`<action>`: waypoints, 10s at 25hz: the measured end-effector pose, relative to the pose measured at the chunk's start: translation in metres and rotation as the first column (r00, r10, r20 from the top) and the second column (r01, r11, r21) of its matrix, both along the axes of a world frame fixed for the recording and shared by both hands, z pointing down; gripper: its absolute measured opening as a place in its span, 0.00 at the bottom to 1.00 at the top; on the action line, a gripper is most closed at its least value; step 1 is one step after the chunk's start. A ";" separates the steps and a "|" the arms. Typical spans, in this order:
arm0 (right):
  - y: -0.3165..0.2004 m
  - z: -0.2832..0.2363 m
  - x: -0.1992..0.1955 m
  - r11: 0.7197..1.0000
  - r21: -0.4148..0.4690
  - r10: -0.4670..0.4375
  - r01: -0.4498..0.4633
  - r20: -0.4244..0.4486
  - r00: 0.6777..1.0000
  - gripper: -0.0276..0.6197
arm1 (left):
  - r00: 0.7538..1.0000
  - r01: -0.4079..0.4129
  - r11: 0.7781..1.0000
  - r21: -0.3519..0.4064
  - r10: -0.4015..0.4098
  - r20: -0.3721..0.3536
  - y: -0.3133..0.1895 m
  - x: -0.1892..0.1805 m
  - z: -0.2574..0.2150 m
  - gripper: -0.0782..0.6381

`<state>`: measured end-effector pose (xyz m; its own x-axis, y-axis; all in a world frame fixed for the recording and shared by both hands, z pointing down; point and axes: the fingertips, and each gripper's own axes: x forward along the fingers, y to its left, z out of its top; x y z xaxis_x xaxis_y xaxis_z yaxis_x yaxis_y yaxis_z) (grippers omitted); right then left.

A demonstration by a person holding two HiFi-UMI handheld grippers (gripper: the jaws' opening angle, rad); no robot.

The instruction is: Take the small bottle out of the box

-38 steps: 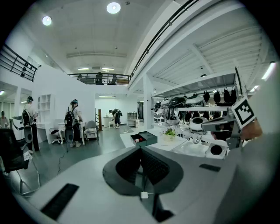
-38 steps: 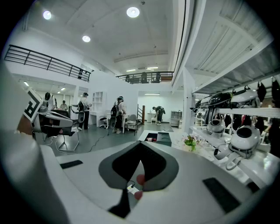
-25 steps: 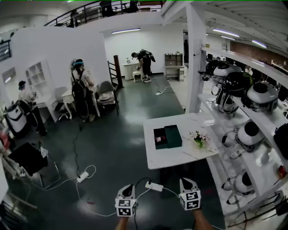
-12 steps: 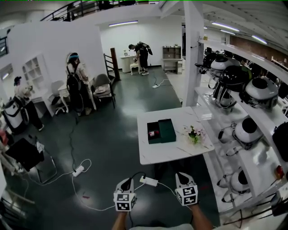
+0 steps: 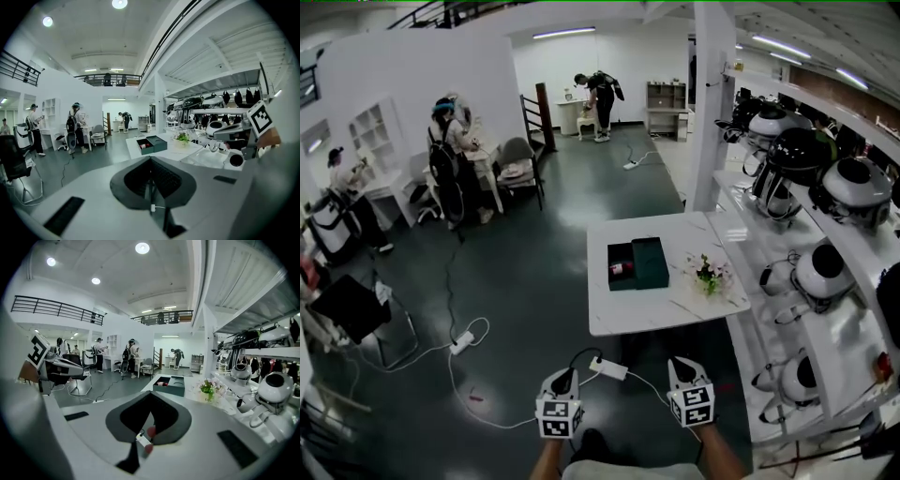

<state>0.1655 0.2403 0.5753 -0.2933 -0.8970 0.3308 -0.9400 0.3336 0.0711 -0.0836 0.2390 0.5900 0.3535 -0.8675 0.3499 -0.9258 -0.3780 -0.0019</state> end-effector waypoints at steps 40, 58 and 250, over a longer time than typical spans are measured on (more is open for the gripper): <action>-0.363 0.001 -0.070 0.995 -0.018 0.101 -0.102 -0.057 0.993 0.07 | 0.983 -0.171 0.985 0.004 0.171 -0.069 -0.407 -0.033 -0.003 0.13; -0.430 0.009 -0.064 0.991 -0.031 0.130 -0.133 -0.082 0.988 0.07 | 0.969 -0.239 0.971 -0.025 0.237 -0.065 -0.481 -0.014 0.016 0.13; -0.549 -0.020 -0.042 0.996 0.013 -0.092 0.092 0.015 0.996 0.40 | 0.994 -0.069 0.997 0.044 0.073 -0.079 -0.556 0.037 -0.035 0.13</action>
